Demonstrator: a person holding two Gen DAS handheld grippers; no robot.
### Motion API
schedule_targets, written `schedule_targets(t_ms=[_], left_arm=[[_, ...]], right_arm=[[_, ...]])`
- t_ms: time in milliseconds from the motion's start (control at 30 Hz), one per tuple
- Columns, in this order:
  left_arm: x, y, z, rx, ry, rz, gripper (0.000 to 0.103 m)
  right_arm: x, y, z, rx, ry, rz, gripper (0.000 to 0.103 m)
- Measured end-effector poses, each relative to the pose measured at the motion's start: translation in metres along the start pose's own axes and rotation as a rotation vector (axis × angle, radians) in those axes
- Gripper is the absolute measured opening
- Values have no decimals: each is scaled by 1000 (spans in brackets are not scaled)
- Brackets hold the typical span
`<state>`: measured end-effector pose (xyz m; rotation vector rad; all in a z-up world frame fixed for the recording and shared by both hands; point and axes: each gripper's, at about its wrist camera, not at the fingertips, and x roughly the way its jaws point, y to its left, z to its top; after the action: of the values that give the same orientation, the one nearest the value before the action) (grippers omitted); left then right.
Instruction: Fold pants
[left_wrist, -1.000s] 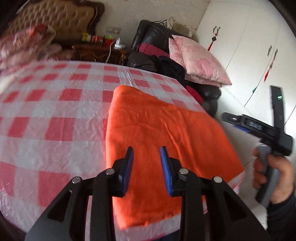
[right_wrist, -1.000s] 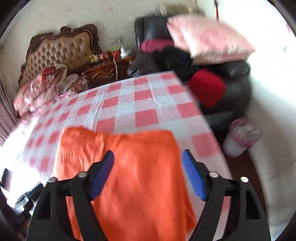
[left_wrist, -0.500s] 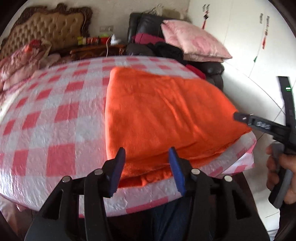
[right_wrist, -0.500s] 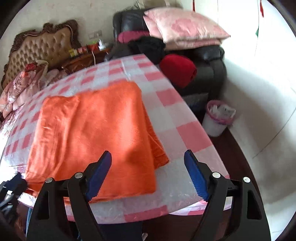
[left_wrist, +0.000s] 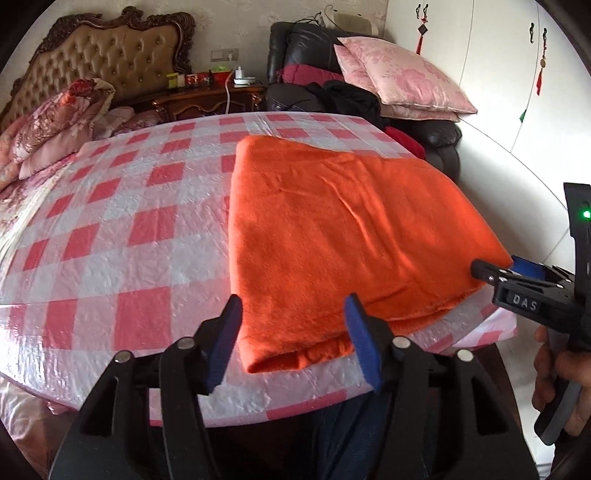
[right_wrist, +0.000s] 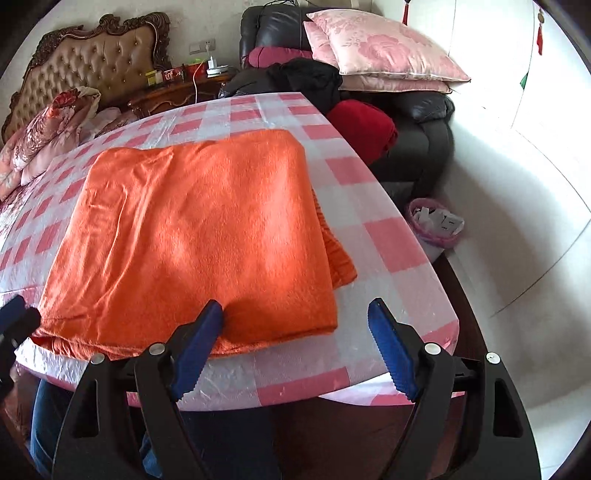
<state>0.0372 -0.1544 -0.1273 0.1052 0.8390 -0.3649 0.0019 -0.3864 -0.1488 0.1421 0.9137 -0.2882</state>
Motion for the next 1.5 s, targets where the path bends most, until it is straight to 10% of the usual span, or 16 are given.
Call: schedule_targets(t_ms=[400, 967, 1500], left_arm=[[-39, -14, 15, -10, -38, -2, 101], [-112, -23, 19, -99, -86, -80, 101], [-115, -32, 14, -47, -99, -26, 101]], right_arm=[[-44, 0, -2, 4, -31, -11, 78], [-141, 8, -11, -20, -124, -44, 80], [-146, 11, -13, -26, -130, -40, 82]])
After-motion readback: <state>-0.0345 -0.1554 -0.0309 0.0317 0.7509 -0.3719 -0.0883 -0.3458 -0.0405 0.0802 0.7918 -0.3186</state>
